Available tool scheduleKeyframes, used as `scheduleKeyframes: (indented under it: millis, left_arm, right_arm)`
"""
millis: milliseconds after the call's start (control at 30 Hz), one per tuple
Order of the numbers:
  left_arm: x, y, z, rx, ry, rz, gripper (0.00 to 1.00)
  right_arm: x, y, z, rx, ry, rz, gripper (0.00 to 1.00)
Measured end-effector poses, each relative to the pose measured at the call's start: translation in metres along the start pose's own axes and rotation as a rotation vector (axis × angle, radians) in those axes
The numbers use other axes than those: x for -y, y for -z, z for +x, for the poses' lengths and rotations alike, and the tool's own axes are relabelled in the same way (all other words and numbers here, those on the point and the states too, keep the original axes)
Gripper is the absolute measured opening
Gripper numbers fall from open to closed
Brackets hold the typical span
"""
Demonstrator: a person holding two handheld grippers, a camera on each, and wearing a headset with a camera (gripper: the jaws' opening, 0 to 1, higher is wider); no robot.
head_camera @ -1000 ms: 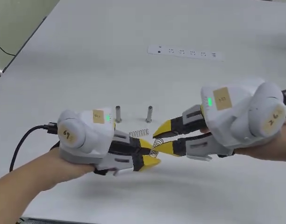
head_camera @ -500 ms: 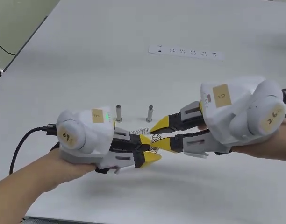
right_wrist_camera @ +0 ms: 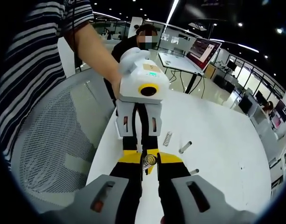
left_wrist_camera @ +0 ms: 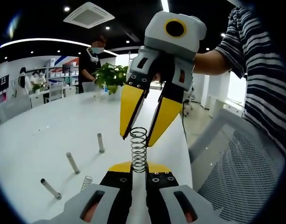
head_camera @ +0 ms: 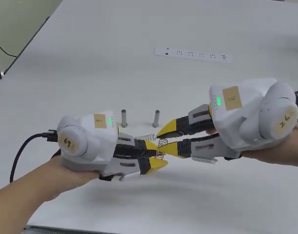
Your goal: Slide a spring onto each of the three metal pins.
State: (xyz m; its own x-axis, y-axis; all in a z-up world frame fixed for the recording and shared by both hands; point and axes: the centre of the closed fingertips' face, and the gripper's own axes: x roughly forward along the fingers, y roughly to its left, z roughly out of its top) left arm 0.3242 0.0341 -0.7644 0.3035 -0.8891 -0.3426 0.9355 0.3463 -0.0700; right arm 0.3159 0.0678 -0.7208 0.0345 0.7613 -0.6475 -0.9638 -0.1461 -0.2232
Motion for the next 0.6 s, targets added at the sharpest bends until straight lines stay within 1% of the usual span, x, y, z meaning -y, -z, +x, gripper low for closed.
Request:
scheduleKeyframes:
  millis: [600]
  left_arm:
    - [-0.0014, -0.0032, 0.0012, 0.012, 0.003, -0.005, 0.01]
  right_arm:
    - [0.0001, 0.0008, 0.0001, -0.005, -0.013, 0.005, 0.08]
